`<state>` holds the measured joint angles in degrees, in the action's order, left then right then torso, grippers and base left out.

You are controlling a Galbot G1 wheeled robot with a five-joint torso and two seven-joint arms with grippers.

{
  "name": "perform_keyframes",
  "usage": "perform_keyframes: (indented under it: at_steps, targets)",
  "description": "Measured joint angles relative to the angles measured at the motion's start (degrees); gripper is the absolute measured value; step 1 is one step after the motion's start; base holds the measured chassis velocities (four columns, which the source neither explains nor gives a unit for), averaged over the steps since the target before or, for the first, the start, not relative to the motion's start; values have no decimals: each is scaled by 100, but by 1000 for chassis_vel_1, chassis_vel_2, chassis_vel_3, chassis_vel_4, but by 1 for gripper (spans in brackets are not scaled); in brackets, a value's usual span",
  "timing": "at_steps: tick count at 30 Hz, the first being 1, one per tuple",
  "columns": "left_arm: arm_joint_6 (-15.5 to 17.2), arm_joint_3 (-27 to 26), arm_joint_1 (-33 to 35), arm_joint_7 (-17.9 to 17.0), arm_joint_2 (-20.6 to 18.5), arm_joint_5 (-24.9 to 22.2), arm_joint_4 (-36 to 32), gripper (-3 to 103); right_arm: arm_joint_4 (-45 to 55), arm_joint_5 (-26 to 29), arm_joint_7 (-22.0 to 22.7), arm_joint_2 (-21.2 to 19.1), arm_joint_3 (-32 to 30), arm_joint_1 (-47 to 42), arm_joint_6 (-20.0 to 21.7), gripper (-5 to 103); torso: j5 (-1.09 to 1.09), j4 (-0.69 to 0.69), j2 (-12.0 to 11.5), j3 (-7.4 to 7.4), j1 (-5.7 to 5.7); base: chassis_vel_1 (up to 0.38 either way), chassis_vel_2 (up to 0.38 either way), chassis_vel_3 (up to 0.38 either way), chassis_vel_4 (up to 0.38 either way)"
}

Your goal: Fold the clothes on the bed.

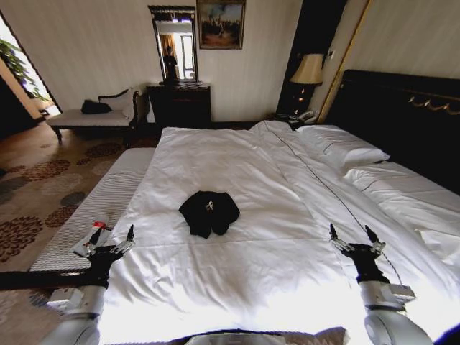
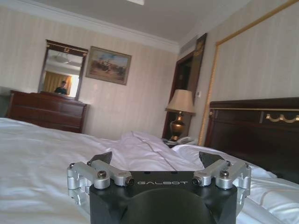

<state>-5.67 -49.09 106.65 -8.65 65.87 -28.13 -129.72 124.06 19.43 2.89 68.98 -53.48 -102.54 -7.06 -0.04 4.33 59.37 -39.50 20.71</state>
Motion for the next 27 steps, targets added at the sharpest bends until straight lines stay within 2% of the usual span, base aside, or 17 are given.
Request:
perform_keyframes:
  at_steps: [3, 4, 8, 13, 14, 15, 19, 20, 22, 23, 25, 27]
  targets:
    - [207, 25, -324, -107, -261, -161, 163, 100, 223, 397, 118, -384, 223, 191, 567, 100, 1, 0, 1, 0, 0, 0, 0, 0, 0]
    - [207, 25, -324, -107, -261, -161, 163, 100, 223, 397, 118, -384, 223, 191, 567, 100, 1, 0, 1, 0, 0, 0, 0, 0, 0]
    - [461, 131, -865, -242, -712, -479, 464, 100, 296, 1032, 160, -1035, 417, 519, 1196, 100, 1, -1, 0, 0, 1, 0, 0, 0, 0]
    - [658, 291, -1382, -326, -1165, -956, 822, 100, 198, 1546, 168, -1556, 518, 814, 1439, 100, 1, 4, 0, 0, 1, 0, 0, 0, 0]
    - [694, 351, -1506, -334, -1278, -1013, 952, 100, 130, 1810, 183, -1736, 604, 1013, 1546, 100, 1, 3, 0, 0, 1, 0, 0, 0, 0]
    - [694, 351, -1506, -334, -1278, -1013, 952, 100, 130, 1810, 183, -1736, 604, 1013, 1546, 100, 1, 3, 0, 0, 1, 0, 0, 0, 0]
    - [690, 539, -1606, -221, -1487, -1097, 1140, 100, -218, 3060, 264, -2355, 1194, 1862, 1998, 100, 1, -4, 0, -1, 2, 0, 0, 0, 0]
    - [690, 539, -1606, -221, -1487, -1097, 1140, 100, -218, 3060, 264, -2355, 1194, 1862, 1998, 100, 1, -4, 0, -1, 2, 0, 0, 0, 0]
    - [615, 668, -1646, -58, -1703, -1277, 1282, 100, -475, 3656, 247, -2694, 1521, 2261, 2259, 100, 0, -5, -1, 0, 2, 0, 0, 0, 0]
    - [615, 668, -1646, -58, -1703, -1277, 1282, 100, -475, 3656, 247, -2694, 1521, 2261, 2259, 100, 0, -5, -1, 0, 2, 0, 0, 0, 0]
    - [563, 758, -1744, 34, -1929, -1364, 1483, 100, -712, 4012, 194, -2913, 1848, 2596, 2426, 100, 0, 4, 0, 0, 1, 0, 0, 0, 0]
    - [542, 806, -1821, 76, -2070, -1425, 1638, 100, -1028, 4275, 149, -3043, 2378, 3163, 2578, 100, 1, 4, 0, 0, 2, 0, 0, 0, 0]
